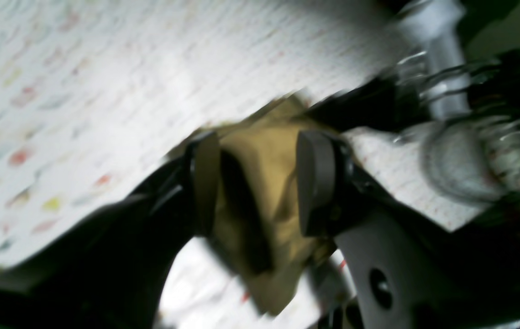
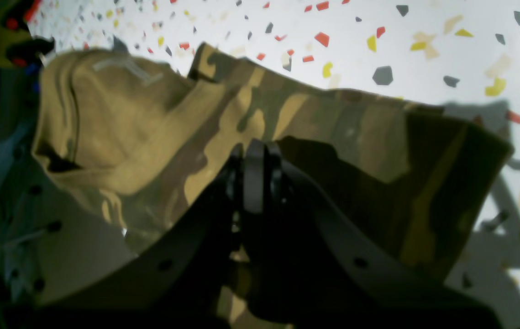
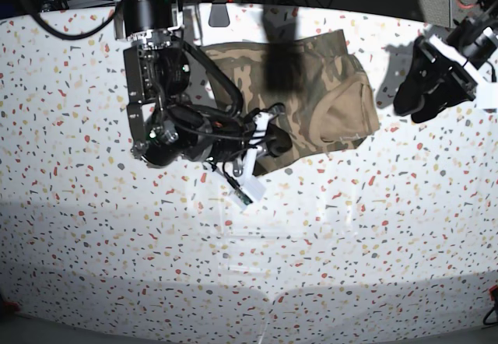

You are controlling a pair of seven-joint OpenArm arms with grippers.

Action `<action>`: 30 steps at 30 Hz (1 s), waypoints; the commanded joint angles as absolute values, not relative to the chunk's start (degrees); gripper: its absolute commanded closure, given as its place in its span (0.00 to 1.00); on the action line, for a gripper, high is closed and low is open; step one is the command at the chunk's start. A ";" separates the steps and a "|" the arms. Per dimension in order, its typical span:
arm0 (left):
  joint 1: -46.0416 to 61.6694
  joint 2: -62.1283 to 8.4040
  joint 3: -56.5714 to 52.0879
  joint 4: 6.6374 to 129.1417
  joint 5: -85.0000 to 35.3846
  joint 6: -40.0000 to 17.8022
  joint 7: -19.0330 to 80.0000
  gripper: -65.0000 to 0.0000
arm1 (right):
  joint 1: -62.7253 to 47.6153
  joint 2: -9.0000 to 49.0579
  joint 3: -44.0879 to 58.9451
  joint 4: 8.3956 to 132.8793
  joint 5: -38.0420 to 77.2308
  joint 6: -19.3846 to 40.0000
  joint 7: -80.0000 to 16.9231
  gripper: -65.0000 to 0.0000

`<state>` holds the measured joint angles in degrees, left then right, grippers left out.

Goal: Fold the T-shirt properly
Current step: 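Hold the folded bundle with both grippers and press it flat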

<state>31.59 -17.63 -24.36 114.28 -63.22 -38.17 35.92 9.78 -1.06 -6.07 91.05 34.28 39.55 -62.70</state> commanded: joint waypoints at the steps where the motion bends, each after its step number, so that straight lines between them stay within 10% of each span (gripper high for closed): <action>1: 32.21 -17.06 -23.83 115.66 -64.14 -38.65 34.92 0.60 | 11.27 -1.28 -6.07 91.92 34.63 40.00 -60.95 1.00; 8: 32.05 -15.25 -9.34 115.77 -52.80 -38.04 30.17 0.71 | 11.27 -1.26 -6.07 90.89 31.20 40.00 -58.26 1.00; 13: 32.03 -15.22 -2.26 114.74 -37.98 -24.29 23.68 0.92 | 11.29 -1.19 -6.04 88.82 29.89 40.00 -58.28 1.00; 30: 17.23 -13.85 0.05 79.79 -27.79 -19.46 21.32 0.92 | 11.57 3.51 -6.00 83.55 22.44 40.00 -56.07 1.00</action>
